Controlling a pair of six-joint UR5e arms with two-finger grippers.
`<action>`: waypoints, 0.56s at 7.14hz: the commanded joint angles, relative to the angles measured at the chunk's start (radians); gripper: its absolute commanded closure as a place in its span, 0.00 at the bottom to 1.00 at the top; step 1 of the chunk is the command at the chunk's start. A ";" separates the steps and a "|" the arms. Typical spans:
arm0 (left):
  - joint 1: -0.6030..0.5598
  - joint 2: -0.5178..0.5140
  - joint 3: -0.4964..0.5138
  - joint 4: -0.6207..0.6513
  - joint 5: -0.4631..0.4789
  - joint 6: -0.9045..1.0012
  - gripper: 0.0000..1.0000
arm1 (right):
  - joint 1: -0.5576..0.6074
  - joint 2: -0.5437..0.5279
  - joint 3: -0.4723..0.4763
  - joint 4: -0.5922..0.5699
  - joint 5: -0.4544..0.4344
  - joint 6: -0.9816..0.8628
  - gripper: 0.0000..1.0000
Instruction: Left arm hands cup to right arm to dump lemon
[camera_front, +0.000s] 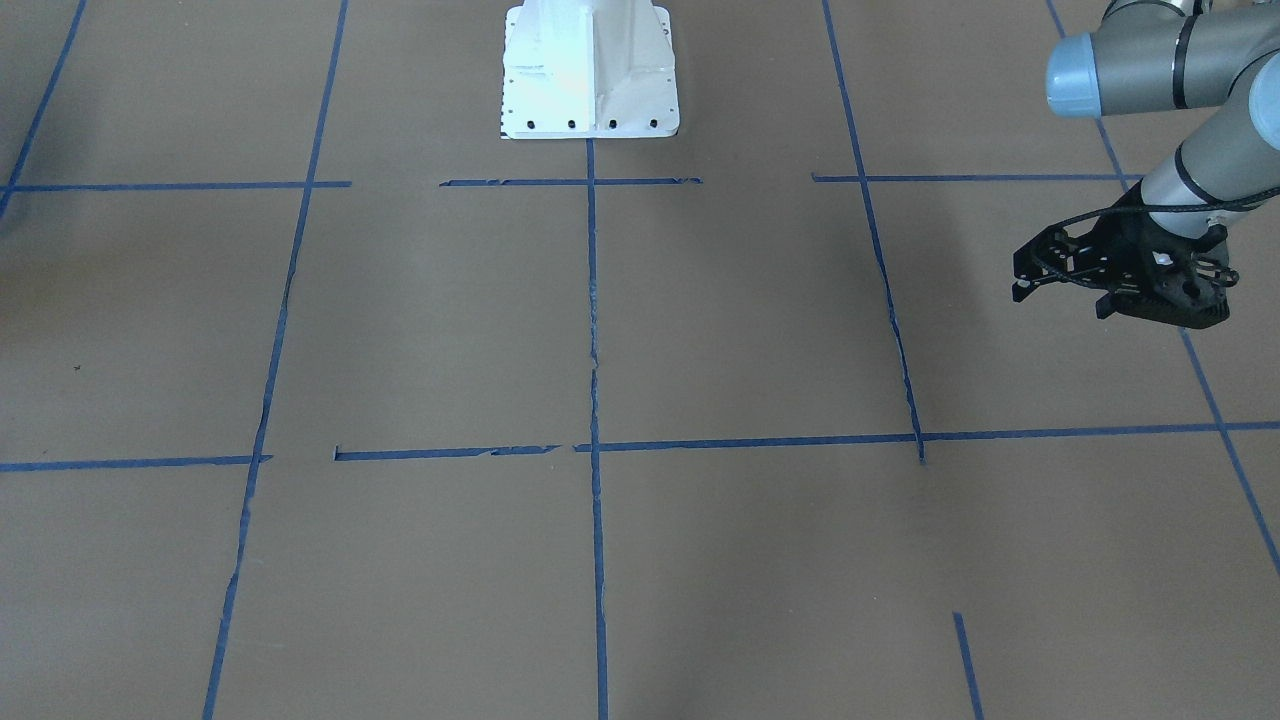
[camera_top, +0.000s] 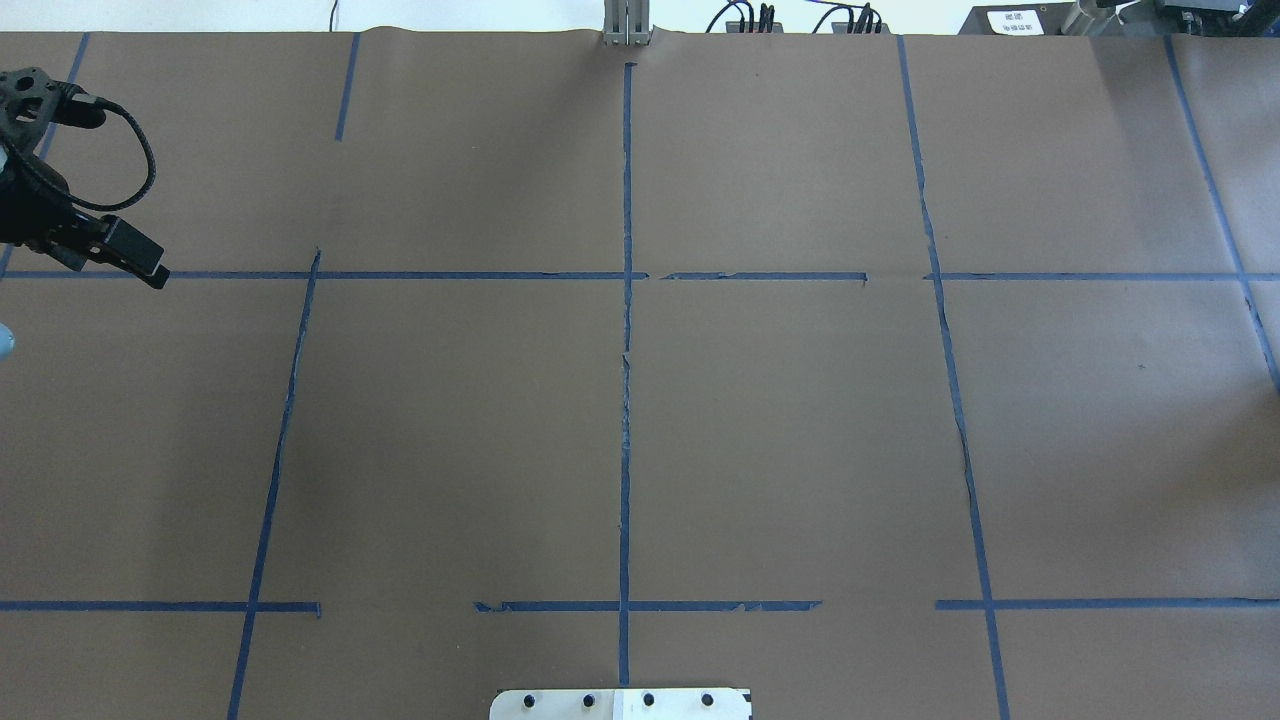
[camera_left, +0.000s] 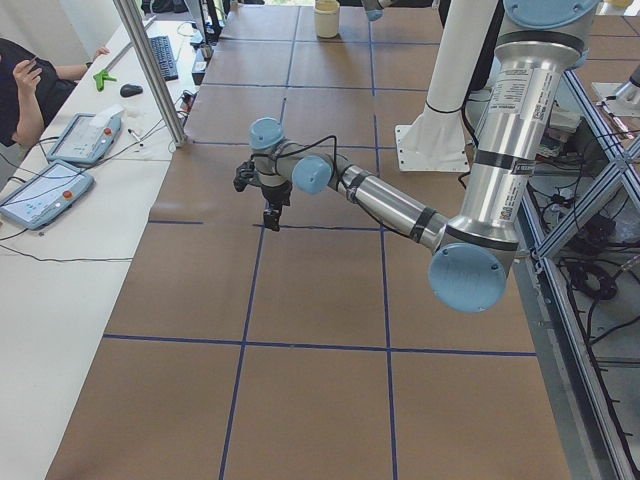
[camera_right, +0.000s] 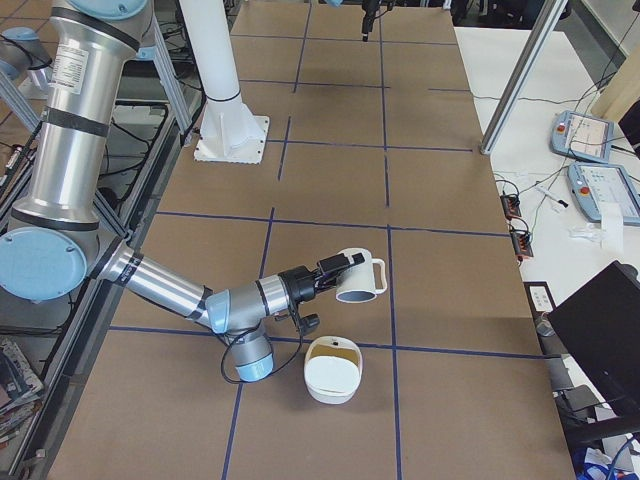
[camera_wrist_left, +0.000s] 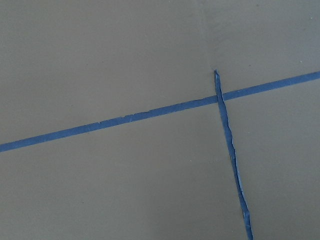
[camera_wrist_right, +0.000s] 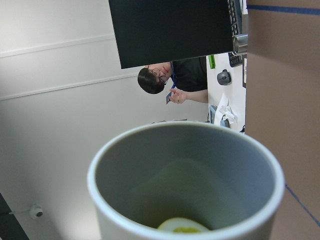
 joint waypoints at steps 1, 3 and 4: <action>0.000 -0.001 0.000 0.000 0.000 0.001 0.00 | 0.001 0.003 -0.069 0.100 -0.084 0.223 0.76; 0.000 -0.001 0.002 0.001 0.000 0.001 0.00 | 0.003 0.001 -0.114 0.173 -0.121 0.377 0.76; 0.000 -0.001 0.002 0.001 0.000 0.001 0.00 | 0.012 0.003 -0.114 0.173 -0.130 0.473 0.76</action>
